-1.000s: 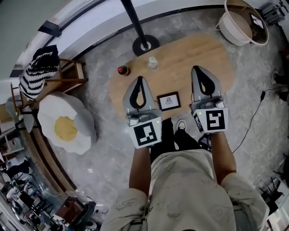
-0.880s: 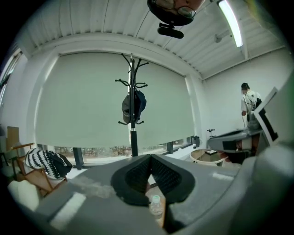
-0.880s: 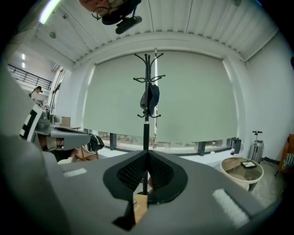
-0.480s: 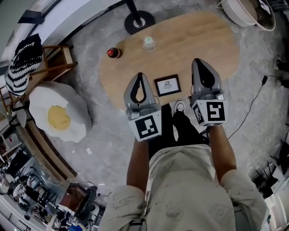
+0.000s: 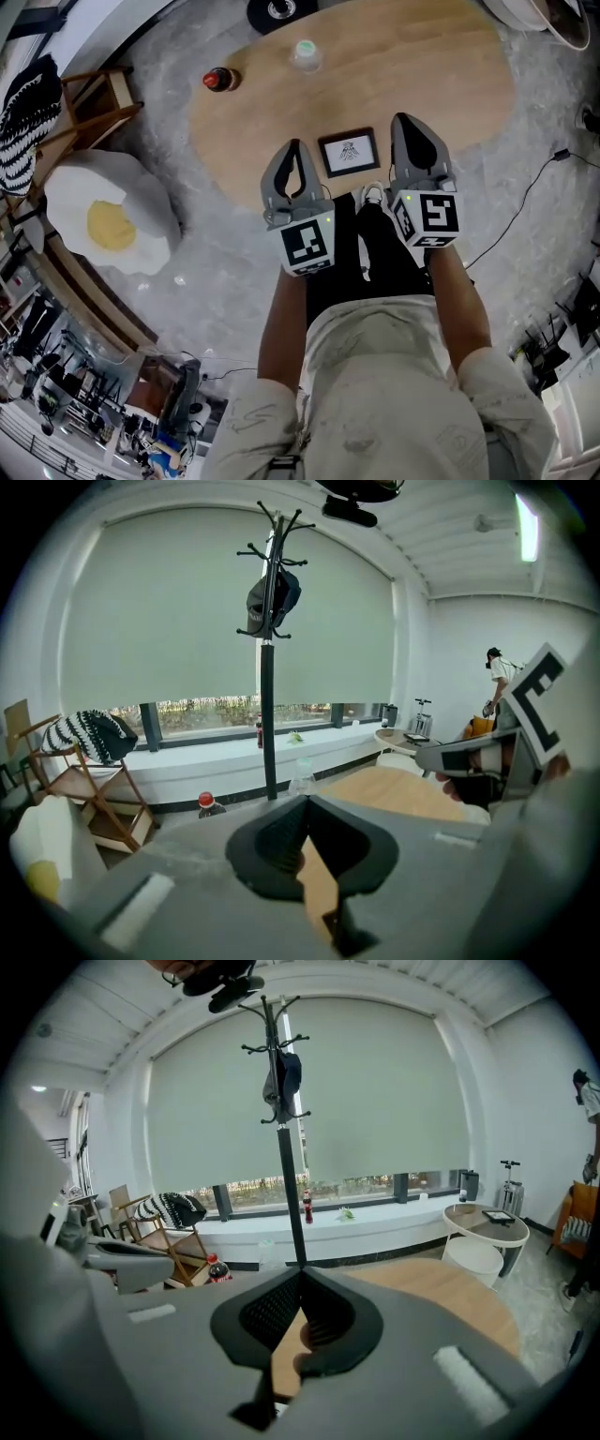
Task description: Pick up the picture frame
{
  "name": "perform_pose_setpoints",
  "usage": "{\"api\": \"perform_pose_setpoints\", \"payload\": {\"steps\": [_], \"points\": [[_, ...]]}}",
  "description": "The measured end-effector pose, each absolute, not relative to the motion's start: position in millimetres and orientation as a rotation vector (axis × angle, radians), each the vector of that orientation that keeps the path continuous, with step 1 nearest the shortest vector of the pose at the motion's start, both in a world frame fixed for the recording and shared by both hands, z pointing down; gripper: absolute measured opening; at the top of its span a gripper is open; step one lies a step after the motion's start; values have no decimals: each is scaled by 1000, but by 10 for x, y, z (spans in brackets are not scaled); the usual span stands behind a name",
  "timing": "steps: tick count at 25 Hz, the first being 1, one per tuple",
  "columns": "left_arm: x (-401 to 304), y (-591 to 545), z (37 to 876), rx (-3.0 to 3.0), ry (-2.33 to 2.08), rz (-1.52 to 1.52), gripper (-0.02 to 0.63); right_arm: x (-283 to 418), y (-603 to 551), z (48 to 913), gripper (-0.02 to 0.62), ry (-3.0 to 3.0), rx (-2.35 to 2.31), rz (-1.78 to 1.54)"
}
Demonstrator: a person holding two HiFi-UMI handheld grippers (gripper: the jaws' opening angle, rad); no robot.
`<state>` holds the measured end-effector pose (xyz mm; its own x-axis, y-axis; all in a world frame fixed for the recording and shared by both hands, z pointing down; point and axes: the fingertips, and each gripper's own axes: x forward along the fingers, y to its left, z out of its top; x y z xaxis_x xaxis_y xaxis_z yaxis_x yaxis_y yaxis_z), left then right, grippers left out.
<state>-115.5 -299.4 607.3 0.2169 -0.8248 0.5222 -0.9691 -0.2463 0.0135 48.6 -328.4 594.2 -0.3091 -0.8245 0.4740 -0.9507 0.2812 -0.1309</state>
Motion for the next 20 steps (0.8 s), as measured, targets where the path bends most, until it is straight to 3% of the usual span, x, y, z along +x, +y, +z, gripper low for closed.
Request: {"api": "perform_pose_setpoints", "payload": {"steps": [20], "points": [[-1081,-2326,7684,1848,-1403,765,5,544,-2634,7633,3,-1922,1460,876]]}}
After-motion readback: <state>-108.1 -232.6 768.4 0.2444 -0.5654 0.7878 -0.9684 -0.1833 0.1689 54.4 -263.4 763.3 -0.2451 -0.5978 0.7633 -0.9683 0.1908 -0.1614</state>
